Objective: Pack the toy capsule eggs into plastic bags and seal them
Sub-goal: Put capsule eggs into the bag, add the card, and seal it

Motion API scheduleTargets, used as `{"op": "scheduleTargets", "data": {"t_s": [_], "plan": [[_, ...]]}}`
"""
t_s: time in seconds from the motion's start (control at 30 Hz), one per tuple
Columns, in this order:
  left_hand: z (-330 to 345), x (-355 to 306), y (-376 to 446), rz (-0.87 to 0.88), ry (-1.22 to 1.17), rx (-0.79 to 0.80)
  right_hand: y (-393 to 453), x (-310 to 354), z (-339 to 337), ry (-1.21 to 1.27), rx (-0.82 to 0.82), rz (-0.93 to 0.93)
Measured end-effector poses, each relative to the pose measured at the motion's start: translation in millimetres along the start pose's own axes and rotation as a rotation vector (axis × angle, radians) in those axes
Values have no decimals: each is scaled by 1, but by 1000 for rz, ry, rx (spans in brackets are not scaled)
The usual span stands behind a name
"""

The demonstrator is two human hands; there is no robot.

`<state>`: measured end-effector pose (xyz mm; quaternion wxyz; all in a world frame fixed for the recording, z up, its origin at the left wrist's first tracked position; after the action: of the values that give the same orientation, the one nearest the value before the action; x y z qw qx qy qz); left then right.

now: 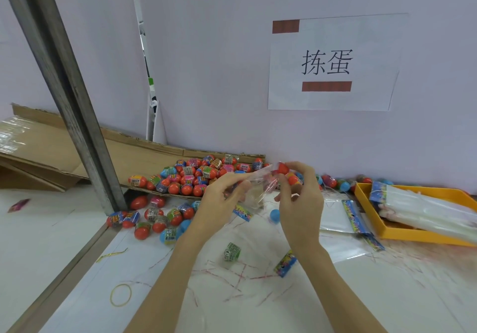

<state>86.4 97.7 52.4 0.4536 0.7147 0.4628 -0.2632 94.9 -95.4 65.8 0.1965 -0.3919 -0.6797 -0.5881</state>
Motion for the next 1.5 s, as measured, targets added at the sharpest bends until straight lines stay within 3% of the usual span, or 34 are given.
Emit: {"op": "scheduleTargets", "data": {"t_s": [0.3,0.5,0.63,0.7,0.9,1.33,1.5], "plan": [[-6,-5,-2,31,-34,-71,-2,2,22,112,194,2],[-20,3,-5,-22,-63,-204,-7,2,42,226,420,60],[-22,27,-8,-265,-471,-262,-6,-7,37,326,331,159],[-12,35,-8,-380,-742,-211,-5,-15,32,382,274,213],[16,27,-9,-398,-1152,-129,-9,-21,35,434,267,290],[20,26,-8,-398,-1123,-65,-11,-3,44,200,364,142],[16,27,-12,-425,-1079,-164,-10,-2,45,368,417,161]]}}
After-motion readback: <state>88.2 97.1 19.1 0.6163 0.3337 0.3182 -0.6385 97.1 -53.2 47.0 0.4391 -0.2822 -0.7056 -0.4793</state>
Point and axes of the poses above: each hand's wrist, its own y-axis towards the middle knuckle, its own z-axis out of the palm, x = y × z, the point moved 8 cm from there along y, towards the middle knuckle, and after that the axes turned 11 degrees about x, right-handed, at the moved point
